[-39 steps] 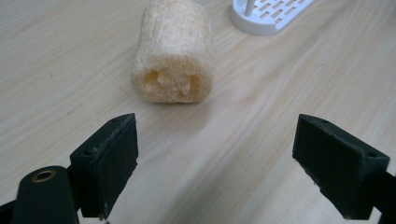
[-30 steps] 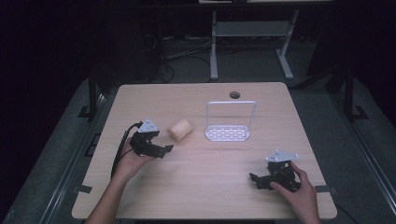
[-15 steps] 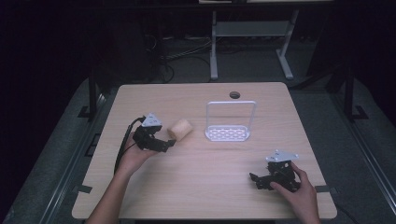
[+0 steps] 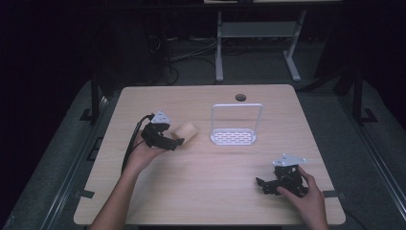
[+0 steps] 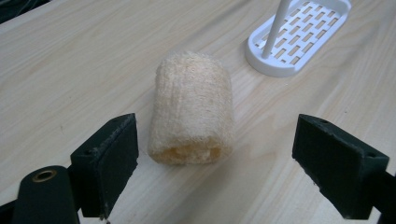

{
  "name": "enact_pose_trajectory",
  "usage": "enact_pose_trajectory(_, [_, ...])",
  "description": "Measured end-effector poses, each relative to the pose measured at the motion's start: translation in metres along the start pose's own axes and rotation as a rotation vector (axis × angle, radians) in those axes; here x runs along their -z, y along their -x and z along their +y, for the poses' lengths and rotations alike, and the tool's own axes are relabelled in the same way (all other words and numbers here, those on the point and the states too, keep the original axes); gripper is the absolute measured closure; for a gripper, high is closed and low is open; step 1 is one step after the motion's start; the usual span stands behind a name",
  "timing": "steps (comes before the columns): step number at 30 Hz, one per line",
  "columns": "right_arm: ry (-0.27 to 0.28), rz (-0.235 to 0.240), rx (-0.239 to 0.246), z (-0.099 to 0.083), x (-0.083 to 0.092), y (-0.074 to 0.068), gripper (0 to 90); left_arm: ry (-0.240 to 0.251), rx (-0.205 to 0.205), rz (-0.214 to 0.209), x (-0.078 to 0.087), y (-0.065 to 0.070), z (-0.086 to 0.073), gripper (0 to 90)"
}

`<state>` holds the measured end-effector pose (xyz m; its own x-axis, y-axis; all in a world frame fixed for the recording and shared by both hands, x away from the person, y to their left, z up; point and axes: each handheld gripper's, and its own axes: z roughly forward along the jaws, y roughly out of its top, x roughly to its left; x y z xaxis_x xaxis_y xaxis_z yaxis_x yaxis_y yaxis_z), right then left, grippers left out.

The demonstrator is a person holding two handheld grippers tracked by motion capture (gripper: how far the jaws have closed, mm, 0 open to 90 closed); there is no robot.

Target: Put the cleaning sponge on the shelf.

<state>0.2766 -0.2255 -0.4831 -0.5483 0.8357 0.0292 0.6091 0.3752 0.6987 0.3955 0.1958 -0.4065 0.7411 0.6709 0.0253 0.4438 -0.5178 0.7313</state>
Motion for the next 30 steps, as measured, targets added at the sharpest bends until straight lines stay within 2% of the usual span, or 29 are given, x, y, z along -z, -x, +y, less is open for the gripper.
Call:
enact_pose_trajectory(7, [0.000, 0.000, 0.000, 0.000, 0.000, 0.000, 0.0, -0.008, 0.002, 0.000, -0.008, -0.005, 0.006, 14.0])
enact_pose_trajectory(9, [0.000, 0.000, 0.000, 0.000, 0.000, 0.000, 0.0, 0.002, 0.012, -0.002, -0.011, -0.007, 0.007, 14.0])
enact_pose_trajectory(19, [0.000, 0.000, 0.000, 0.000, 0.000, 0.000, 0.0, -0.009, 0.030, -0.002, -0.023, -0.016, 0.014, 13.9])
enact_pose_trajectory(22, [0.000, 0.000, 0.000, 0.000, 0.000, 0.000, 0.0, 0.012, 0.044, -0.007, -0.027, -0.018, 0.014, 14.0])
enact_pose_trajectory(25, [0.000, 0.000, 0.000, 0.000, 0.000, 0.000, 0.0, -0.009, 0.044, -0.015, -0.032, -0.020, 0.015, 13.9])
enact_pose_trajectory(30, [0.000, 0.000, 0.001, 0.000, 0.000, 0.000, 0.0, -0.016, 0.041, -0.014, -0.040, -0.020, 0.017, 13.9])
